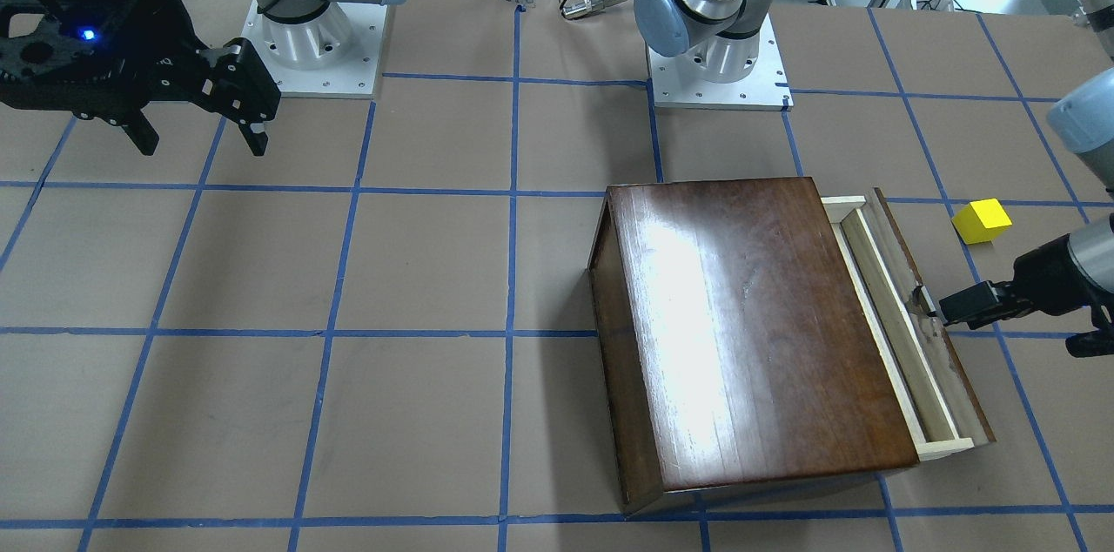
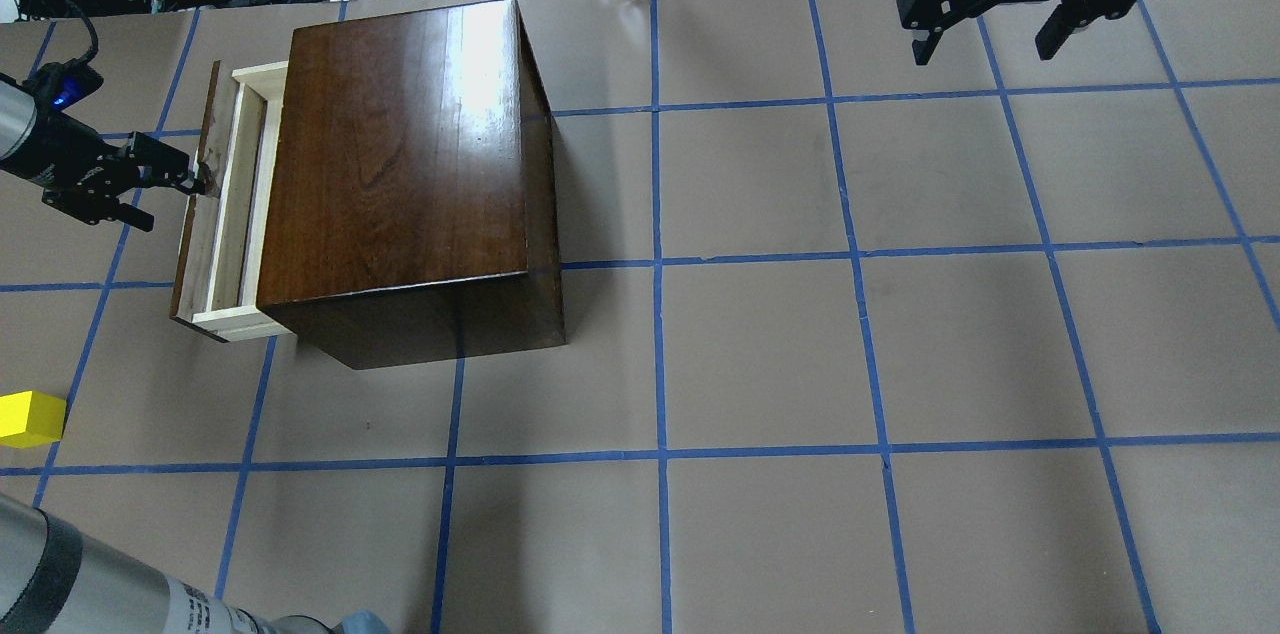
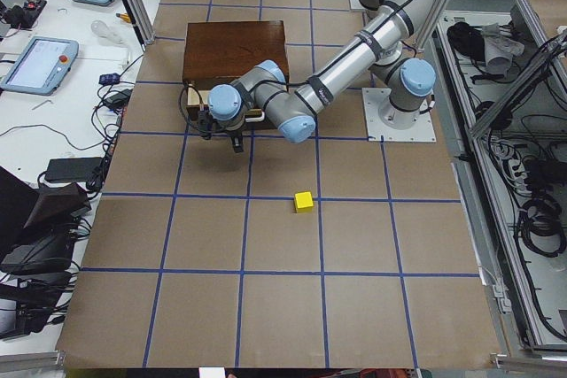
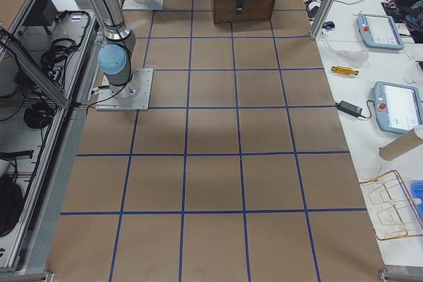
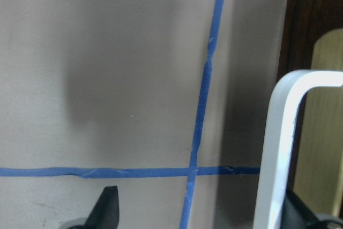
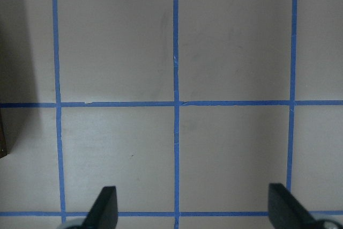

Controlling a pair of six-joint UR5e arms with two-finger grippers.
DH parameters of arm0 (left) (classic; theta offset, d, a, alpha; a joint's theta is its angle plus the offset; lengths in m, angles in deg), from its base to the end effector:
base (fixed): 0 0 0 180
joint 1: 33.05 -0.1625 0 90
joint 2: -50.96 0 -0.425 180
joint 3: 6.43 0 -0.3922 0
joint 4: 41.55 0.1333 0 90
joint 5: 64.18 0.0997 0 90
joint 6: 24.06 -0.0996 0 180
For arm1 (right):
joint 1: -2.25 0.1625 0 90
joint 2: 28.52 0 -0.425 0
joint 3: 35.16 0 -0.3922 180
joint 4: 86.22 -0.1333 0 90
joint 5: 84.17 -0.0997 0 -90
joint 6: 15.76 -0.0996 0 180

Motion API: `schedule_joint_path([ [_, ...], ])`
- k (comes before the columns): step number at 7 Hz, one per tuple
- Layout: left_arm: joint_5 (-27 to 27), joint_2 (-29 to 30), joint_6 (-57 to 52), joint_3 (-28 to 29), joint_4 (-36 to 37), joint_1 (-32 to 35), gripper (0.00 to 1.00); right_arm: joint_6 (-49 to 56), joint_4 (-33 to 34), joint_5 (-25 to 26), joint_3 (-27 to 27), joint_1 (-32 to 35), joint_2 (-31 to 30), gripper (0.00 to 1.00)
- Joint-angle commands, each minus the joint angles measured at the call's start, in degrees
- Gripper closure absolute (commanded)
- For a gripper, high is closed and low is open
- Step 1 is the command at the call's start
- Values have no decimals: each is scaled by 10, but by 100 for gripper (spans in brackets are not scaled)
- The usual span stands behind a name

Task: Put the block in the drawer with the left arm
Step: 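Pull the drawer out of the cabinet with the left gripper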

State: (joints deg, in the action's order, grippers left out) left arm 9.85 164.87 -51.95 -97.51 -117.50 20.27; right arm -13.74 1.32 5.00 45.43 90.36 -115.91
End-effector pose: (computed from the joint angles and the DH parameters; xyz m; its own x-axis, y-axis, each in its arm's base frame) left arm 0.2340 -0.5832 0.2724 -0.9283 -0.1763 0.3275 -0.1723 0.9842 0.0414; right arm 0.1177 -0.5199 0.5417 -0.9999 -0.0033 -0.0118 -0.0024 0.9971 -0.0761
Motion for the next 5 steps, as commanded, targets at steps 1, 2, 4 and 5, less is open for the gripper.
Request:
schedule_joint_path([
  [1,1,-1,-12,1,1,-8,0,0,0,0,0,0,0,0],
  [2,1,-2,-12,2,2,-8,0,0,0,0,0,1,0,0],
  [4,38,-7,-17,3,5,-9,0,0,0,0,0,1,-1,0],
  [5,43,-4,-20,8,5,-9,0,0,0,0,0,0,0,0],
])
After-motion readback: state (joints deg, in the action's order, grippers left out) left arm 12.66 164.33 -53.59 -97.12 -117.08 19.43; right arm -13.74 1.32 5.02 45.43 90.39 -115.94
